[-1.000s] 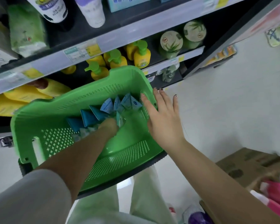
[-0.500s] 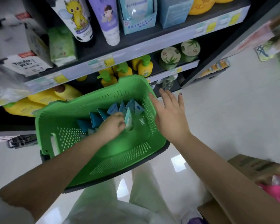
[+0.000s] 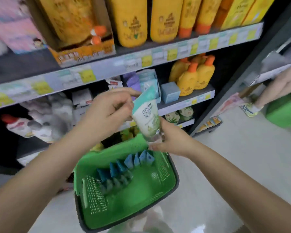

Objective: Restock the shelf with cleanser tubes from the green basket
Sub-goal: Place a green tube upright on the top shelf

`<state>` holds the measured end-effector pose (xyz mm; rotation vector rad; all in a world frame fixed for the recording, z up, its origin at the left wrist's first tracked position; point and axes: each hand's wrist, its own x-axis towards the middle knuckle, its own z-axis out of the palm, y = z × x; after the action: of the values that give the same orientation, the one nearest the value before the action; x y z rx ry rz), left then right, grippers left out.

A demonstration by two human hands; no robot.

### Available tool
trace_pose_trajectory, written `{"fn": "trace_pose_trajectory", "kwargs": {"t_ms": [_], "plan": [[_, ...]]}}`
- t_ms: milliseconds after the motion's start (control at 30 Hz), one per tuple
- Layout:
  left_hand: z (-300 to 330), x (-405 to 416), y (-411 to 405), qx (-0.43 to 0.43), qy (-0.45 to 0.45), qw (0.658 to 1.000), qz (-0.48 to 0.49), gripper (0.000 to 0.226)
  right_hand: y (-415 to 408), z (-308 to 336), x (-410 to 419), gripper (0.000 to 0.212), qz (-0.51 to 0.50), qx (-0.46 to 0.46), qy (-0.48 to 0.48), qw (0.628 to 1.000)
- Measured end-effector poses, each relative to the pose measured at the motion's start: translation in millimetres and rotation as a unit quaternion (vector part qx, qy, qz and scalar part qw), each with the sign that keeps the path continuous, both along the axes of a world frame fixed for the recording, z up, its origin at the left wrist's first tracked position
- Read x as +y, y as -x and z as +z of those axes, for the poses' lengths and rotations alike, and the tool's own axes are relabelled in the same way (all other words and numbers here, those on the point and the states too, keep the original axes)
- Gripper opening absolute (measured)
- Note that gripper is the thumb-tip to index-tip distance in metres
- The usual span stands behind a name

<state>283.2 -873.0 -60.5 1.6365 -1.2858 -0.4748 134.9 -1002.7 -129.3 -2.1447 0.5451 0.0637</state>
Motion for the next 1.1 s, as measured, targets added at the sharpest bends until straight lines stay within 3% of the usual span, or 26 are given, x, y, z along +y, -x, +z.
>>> {"fn": "trace_pose_trajectory", "kwargs": {"t_ms": [200, 267, 400, 767, 900, 1100], "plan": [[83, -1, -2, -0.029, 0.145, 0.987, 0.069, 0.019, -18, 85, -1, 0.05, -0.057, -0.122, 0.031, 0.99], [94, 1, 0, 0.007, 0.155, 0.986, 0.066, 0.012, -24, 110, 0, 0.047, -0.068, -0.161, 0.035, 0.984], [110, 3, 3, 0.021, 0.148, 0.985, 0.085, 0.028, -35, 157, 4, 0.046, -0.101, -0.24, 0.061, 0.963], [254, 12, -25, -0.142, 0.254, 0.945, 0.147, 0.025, -80, 314, 28, 0.04, -0.078, -0.381, 0.15, 0.909], [314, 13, -44, -0.215, 0.285, 0.915, 0.187, 0.023, -108, 373, 35, 0.025, -0.073, -0.417, 0.183, 0.887], [364, 9, -78, -0.272, 0.265, 0.883, 0.277, 0.033, -161, 422, 41, 0.021, -0.084, -0.428, 0.198, 0.878]]}}
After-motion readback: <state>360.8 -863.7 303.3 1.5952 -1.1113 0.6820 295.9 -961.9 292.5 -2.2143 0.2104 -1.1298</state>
